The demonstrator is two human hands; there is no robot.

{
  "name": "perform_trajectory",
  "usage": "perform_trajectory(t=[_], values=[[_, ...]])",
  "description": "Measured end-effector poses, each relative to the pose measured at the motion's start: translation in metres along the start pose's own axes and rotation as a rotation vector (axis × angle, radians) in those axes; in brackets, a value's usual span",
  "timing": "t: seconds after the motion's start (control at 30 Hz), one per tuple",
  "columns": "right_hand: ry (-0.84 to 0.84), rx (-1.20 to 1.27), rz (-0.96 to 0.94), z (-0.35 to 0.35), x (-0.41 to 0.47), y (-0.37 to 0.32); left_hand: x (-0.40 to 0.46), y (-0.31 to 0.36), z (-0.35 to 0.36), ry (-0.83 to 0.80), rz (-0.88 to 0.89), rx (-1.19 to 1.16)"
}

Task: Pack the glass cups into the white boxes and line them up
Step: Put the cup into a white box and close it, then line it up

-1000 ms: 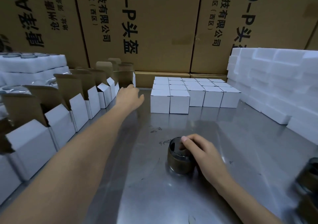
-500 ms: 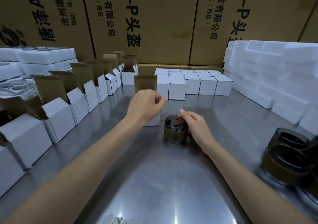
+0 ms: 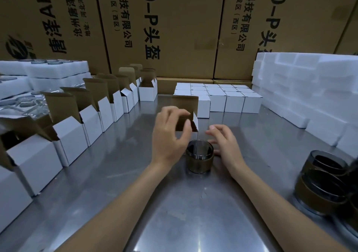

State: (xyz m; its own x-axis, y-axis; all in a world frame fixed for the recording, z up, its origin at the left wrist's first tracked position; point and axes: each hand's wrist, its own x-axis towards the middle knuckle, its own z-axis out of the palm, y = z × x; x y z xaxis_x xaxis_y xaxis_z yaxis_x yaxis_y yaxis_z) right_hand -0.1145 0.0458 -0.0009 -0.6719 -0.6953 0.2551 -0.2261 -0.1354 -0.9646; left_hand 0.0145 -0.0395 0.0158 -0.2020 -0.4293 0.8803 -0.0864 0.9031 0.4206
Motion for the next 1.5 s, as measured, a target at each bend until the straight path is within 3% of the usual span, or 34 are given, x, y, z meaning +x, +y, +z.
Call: perform_trajectory(t=[0.1, 0.23, 0.53, 0.77, 0.93, 1.13, 1.5], values=[[-0.027, -0.045, -0.038, 0.002, -0.001, 0.002, 0.001, -0.012, 0.002, 0.036, -0.239, -0.152], [-0.117, -0.09, -0.065, 0.004, -0.004, 0.0, -0.001, -0.021, 0.008, -0.075, -0.61, -0.382], [-0.075, -0.078, -0.018, 0.002, -0.004, -0.003, -0.007, -0.008, 0.017, -0.136, -0.46, -0.258], [-0.035, -0.081, 0.028, 0.002, 0.0, 0.0, -0.004, -0.008, 0.012, -0.067, -0.573, -0.403], [-0.063, -0.076, 0.037, 0.003, 0.002, 0.0, 0.002, -0.003, 0.011, -0.131, -0.522, -0.457], [-0.065, -0.074, 0.031, 0.002, 0.001, 0.0, 0.006, -0.013, 0.008, -0.227, -0.773, -0.638], [-0.101, -0.064, 0.016, 0.001, -0.002, -0.004, 0.005, -0.022, 0.006, -0.249, -0.825, -0.727]])
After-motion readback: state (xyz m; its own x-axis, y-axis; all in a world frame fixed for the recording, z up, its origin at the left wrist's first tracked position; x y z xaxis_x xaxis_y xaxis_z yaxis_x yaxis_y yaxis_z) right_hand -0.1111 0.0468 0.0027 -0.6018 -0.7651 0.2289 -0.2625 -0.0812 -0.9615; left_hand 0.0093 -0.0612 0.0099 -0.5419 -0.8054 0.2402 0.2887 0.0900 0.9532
